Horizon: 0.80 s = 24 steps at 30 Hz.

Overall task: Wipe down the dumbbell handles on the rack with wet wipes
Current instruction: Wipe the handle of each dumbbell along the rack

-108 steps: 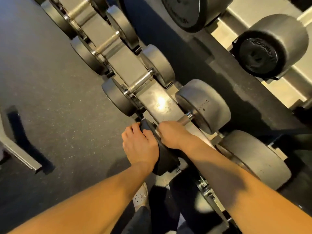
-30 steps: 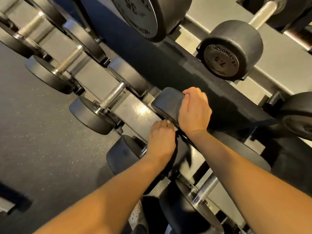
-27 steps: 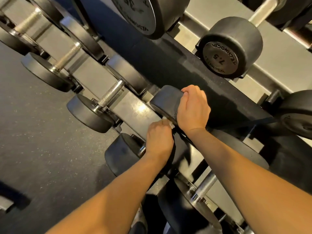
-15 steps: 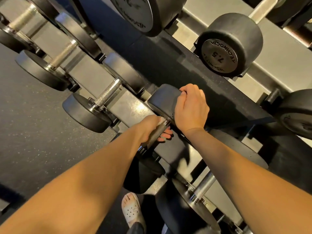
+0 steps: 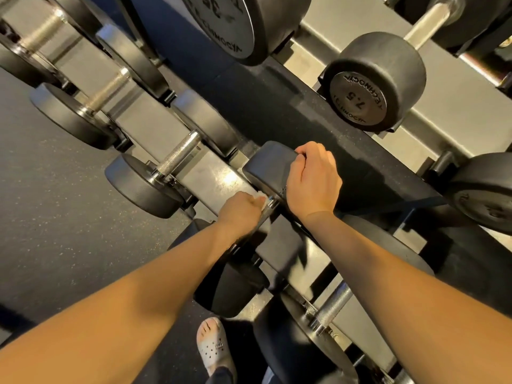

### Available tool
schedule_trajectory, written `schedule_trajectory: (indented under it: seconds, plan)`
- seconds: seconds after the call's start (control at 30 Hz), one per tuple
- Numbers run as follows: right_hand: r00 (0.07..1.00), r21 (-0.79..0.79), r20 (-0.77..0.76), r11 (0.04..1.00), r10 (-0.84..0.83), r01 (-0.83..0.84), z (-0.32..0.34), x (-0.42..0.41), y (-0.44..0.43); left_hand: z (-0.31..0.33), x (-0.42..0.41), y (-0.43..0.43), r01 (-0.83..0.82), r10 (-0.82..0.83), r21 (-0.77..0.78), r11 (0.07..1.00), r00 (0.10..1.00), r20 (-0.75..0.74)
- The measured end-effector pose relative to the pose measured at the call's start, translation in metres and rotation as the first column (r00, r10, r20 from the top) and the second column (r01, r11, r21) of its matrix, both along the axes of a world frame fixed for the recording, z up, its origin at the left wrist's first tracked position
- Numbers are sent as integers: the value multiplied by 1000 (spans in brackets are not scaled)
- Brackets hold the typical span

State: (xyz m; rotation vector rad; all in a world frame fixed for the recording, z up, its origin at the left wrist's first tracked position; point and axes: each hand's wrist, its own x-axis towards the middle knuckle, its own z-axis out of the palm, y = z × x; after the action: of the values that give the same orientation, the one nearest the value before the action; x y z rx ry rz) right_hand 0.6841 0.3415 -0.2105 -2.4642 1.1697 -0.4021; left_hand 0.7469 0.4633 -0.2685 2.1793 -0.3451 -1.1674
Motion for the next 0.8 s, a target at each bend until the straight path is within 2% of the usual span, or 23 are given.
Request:
schedule_trajectory:
  seconds: [0.03,0.07,0.13,0.2,0.27,0.3,0.43,0.5,0.6,0.73,0.8]
  plan:
    - [1000,-1,-4,1000,6,-6,0,0,0,4,1,6,113,-118,38,993,977,180]
    - [1000,-1,-7,1000,13,-13,1,0,0,8,0,12,190,-202,69,979,916,346]
    - [1000,3,-7,1000,14,-14,1,0,0,16,-8,15,230,-217,49,972,797,563]
    - [1000,5,-7,1000,7,-7,1,1,0,24,-17,10,133,-85,-51,990,836,542]
    - [1000,5,-7,1000,2,-2,1,0,-1,26,-29,2,-47,100,-137,990,904,415]
    - [1000,6,-8,1000,4,-4,1,0,0,24,-35,-3,-113,167,-160,981,911,378]
    - [1000,10,1,1000,-3,3,2,0,0,16,-53,-16,-147,198,-149,978,883,427]
    - [1000,2,6,1000,1,-1,2,0,1,14,-53,-15,-104,148,-117,988,871,469]
    - [1000,5,19,1000,0,0,3,0,1,16,-46,-11,64,-69,29,998,832,551]
    - [1000,-8,11,1000,19,-19,0,0,-1,25,-42,-8,233,-341,254,939,731,591]
    - [999,5,18,1000,30,-30,-1,-1,-2,28,-43,1,266,-408,320,909,721,561]
